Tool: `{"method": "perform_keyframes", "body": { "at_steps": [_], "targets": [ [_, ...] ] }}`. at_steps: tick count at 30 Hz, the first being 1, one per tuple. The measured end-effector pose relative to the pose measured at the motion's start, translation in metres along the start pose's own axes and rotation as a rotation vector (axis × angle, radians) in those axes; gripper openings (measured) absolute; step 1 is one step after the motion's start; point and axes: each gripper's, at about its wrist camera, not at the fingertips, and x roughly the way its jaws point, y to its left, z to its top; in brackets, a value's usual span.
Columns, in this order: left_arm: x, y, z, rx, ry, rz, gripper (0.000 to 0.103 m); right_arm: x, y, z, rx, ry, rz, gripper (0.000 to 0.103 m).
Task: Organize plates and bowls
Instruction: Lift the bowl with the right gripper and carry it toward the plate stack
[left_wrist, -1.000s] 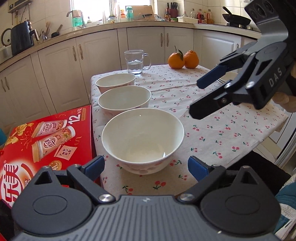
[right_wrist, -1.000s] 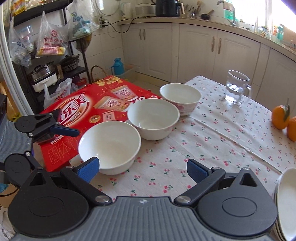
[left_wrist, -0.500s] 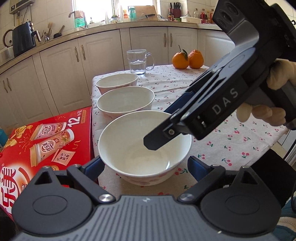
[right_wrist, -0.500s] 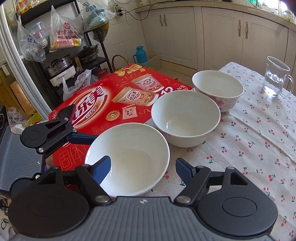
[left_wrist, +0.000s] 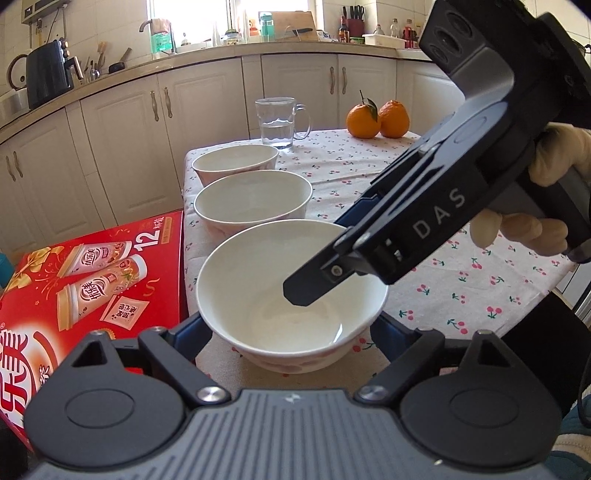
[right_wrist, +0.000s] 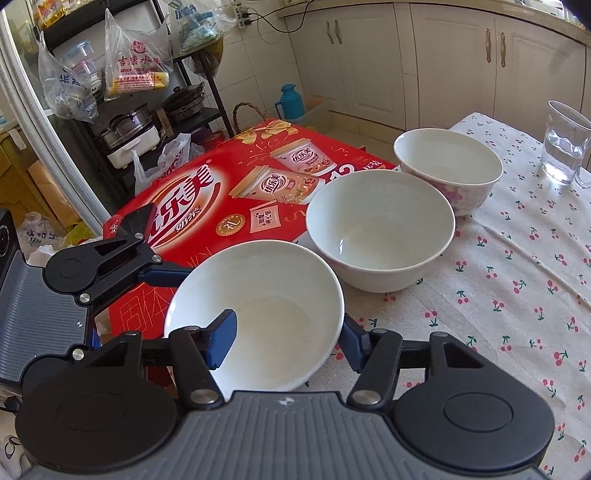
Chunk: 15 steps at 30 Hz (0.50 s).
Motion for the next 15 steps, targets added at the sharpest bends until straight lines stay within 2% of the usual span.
{"method": "perform_keyframes", "body": {
  "at_steps": [6,15],
  "targets": [
    [-0.003,-0.006,0.006,0.017,0.007,-0.001,0.091,-0.005,0.001,-0.001,0.001,-0.002,0.000,0.065],
    [0.000,-0.033,0.029,0.059,-0.016,-0.061,0.091,-0.038,-0.014,-0.015,0.012,-0.028,-0.038,0.065]
  ]
}}
